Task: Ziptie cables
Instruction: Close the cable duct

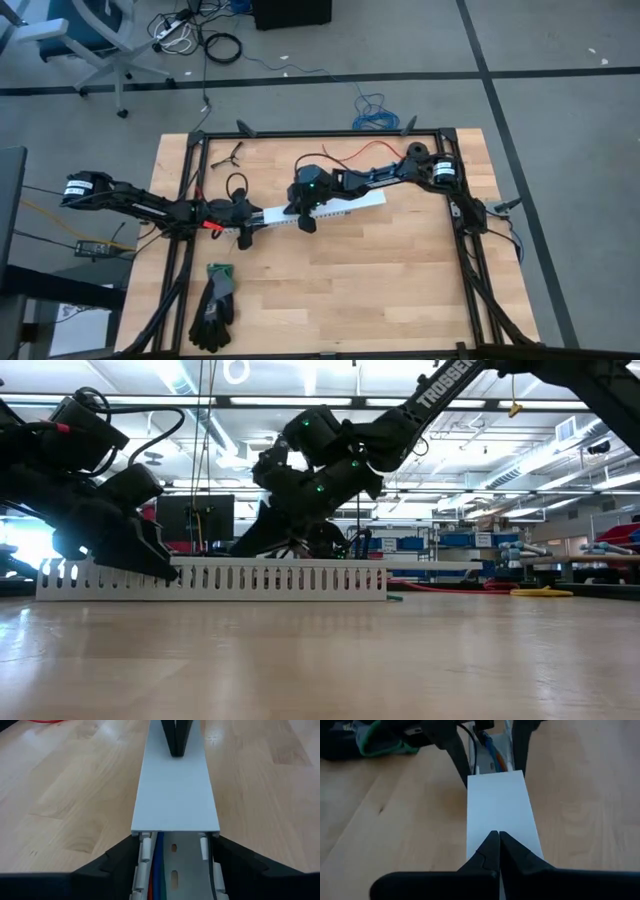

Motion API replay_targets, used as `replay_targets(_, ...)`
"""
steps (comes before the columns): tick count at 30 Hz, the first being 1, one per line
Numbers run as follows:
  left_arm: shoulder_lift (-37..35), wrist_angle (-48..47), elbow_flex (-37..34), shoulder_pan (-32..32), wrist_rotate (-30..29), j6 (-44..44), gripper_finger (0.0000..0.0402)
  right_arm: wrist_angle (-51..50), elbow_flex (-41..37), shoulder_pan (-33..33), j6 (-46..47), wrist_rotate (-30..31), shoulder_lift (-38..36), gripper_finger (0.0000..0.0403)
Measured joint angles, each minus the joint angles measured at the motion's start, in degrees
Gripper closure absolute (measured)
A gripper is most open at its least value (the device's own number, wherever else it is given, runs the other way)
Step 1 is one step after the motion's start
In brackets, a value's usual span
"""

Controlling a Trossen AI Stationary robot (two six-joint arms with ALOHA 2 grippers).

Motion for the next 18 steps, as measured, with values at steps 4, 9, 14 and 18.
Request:
replay_targets(4,0.0,0.8,0.0,0.0,0.0,-0.1,0.0168,0.3,0.1,0.0,-2.3,-0.1,-1.4,0.0403)
replay_targets(9,0.0,1.1,0.0,0.0,0.0,-1.0,0.0156,0.2,0.3,0.1,-2.5,-0.7,-3.5,0.0403)
replay_targets(14,0.0,0.9,0.0,0.0,0.0,-1.8,0.0128,0.3,0.2,0.2,-2.5,-1.4,-3.9,0.0403)
replay_targets(18,-0.1,1.3,0.1,0.0,0.0,-1.7,0.0109,0.1,0.2,0.2,-2.4,-1.6,-4.0,0.0403)
